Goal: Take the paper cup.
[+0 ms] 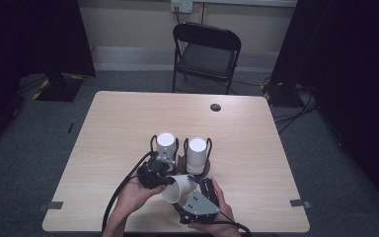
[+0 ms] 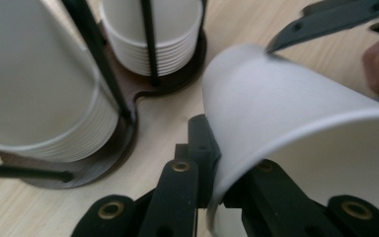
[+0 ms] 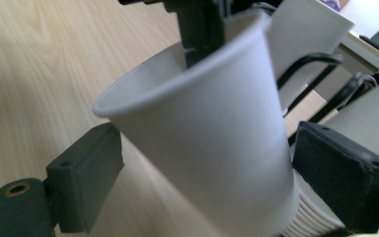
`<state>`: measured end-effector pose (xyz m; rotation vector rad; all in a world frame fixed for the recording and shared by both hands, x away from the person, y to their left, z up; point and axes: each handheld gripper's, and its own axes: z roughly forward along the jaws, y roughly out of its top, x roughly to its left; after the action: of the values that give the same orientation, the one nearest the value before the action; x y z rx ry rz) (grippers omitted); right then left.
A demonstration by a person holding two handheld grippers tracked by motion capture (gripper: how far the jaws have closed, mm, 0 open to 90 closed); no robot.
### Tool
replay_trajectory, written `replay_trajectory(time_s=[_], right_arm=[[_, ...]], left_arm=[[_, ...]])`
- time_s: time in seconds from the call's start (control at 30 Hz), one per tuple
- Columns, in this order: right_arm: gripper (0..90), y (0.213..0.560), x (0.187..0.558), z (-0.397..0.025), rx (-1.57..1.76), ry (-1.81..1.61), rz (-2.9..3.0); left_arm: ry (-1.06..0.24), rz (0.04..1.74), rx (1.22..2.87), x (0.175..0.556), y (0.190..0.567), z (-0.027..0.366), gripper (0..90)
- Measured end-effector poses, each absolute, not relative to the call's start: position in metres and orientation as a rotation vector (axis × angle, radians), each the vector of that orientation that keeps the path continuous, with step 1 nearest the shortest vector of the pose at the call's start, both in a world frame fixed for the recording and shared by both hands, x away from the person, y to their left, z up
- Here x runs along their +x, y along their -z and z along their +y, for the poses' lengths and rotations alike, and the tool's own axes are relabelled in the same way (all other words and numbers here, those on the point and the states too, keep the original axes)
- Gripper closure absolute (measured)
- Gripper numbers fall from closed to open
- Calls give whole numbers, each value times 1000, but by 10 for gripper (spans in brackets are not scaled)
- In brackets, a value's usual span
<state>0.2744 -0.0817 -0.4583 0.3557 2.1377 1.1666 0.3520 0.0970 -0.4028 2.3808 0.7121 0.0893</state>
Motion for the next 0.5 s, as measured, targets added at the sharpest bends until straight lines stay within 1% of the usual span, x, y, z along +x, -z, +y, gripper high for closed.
replay_trajectory(time_s=[0.03, 0.1, 0.17, 0.3, 0.43, 0.5], right_arm=[[130, 458, 274, -80, 346, -1168, 2133], [133, 457, 274, -77, 336, -1156, 2140], [133, 456, 274, -76, 330, -1154, 2133], [142, 455, 274, -74, 309, -1157, 2123], [197, 453, 269, -67, 273, -1142, 2086], [206, 451, 268, -67, 278, -1146, 2082]], left_arm=[[-76, 698, 2380, 351, 403, 95, 876], [-94, 716, 2375, 350, 404, 94, 876], [-69, 725, 2360, 350, 403, 94, 876], [-37, 691, 2365, 350, 402, 90, 876], [4, 656, 2350, 349, 403, 88, 884], [21, 649, 2338, 350, 404, 90, 884]])
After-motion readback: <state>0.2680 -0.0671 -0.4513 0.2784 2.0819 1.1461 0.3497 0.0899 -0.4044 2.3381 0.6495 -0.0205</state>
